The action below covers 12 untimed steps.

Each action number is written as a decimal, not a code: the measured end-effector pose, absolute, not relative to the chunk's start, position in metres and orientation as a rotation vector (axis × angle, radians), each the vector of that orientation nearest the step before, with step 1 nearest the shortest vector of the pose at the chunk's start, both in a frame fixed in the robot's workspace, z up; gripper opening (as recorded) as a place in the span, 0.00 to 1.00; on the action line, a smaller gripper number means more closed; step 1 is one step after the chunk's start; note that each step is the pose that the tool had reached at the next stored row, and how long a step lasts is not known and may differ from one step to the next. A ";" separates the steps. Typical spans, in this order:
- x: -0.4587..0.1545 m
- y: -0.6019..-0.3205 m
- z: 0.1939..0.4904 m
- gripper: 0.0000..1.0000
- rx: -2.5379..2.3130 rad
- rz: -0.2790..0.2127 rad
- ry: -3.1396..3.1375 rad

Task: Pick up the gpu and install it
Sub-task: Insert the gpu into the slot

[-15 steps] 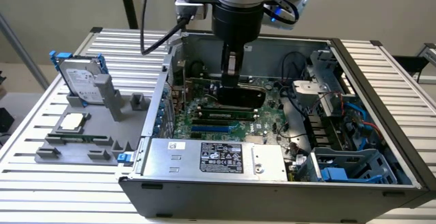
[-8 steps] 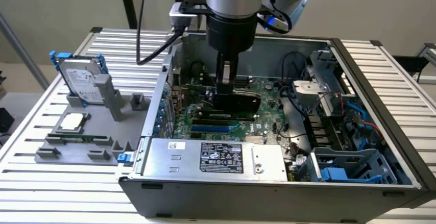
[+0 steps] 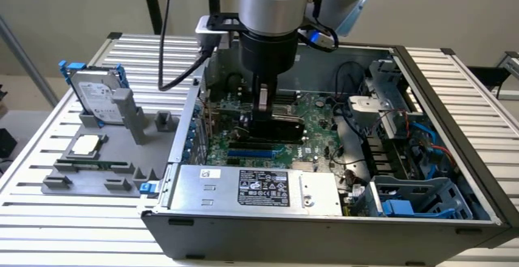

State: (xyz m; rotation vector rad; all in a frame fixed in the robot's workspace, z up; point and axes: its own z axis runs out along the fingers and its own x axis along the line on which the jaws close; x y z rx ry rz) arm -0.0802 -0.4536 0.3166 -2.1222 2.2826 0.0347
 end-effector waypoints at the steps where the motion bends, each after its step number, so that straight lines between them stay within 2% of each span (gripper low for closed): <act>1: -0.081 -0.454 0.315 0.27 -2.122 0.037 2.282; 12: -0.089 -0.454 0.297 0.27 -2.115 0.051 2.275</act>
